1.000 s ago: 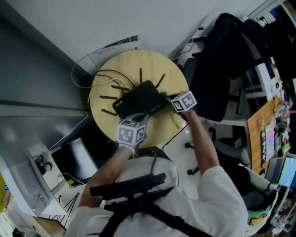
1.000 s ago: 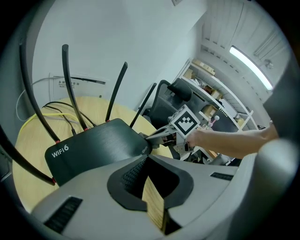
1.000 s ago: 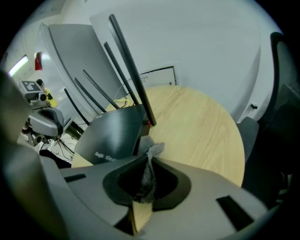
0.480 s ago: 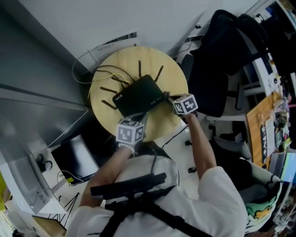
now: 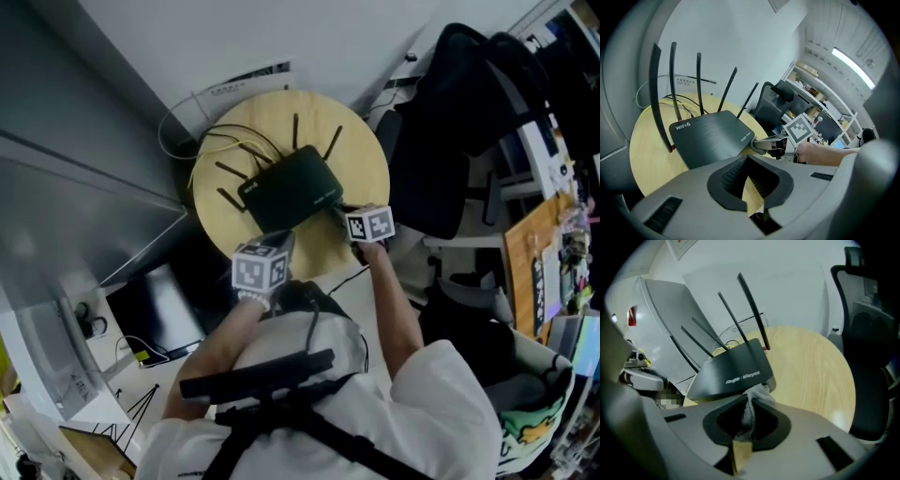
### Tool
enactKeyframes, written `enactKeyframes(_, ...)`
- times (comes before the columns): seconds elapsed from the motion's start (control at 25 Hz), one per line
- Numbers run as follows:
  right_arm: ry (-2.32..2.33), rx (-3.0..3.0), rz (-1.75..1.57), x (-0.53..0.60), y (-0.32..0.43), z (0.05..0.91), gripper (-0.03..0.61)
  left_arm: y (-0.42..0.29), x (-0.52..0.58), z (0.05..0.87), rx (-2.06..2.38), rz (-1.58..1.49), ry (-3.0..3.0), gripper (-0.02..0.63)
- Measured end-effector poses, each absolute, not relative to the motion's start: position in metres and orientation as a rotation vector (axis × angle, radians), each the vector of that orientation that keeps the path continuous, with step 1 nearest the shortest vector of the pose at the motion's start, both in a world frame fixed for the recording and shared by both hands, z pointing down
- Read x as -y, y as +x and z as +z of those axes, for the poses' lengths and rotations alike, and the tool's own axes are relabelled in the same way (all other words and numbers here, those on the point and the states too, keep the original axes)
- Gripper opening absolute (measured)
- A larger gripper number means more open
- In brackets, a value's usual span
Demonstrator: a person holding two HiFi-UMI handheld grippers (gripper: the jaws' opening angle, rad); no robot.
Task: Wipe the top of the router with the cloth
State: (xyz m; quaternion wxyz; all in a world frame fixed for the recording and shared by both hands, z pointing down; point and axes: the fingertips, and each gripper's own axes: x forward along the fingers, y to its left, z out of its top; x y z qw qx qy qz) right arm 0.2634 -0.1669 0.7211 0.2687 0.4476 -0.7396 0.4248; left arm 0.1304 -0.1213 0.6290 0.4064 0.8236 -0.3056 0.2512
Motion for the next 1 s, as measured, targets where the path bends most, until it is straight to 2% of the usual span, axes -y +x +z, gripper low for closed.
enactKeyframes(0.56, 1.006, 2.099, 1.138, 0.127, 0.152, 0.711, 0.038, 0.073, 0.094, 0.635, 0.879, 0.591, 1.994, -0.009)
enactKeyframes(1.0, 0.921, 2.105, 1.111, 0.106, 0.097, 0.714, 0.038, 0.041, 0.079, 0.639, 0.918, 0.587, 1.971, -0.009)
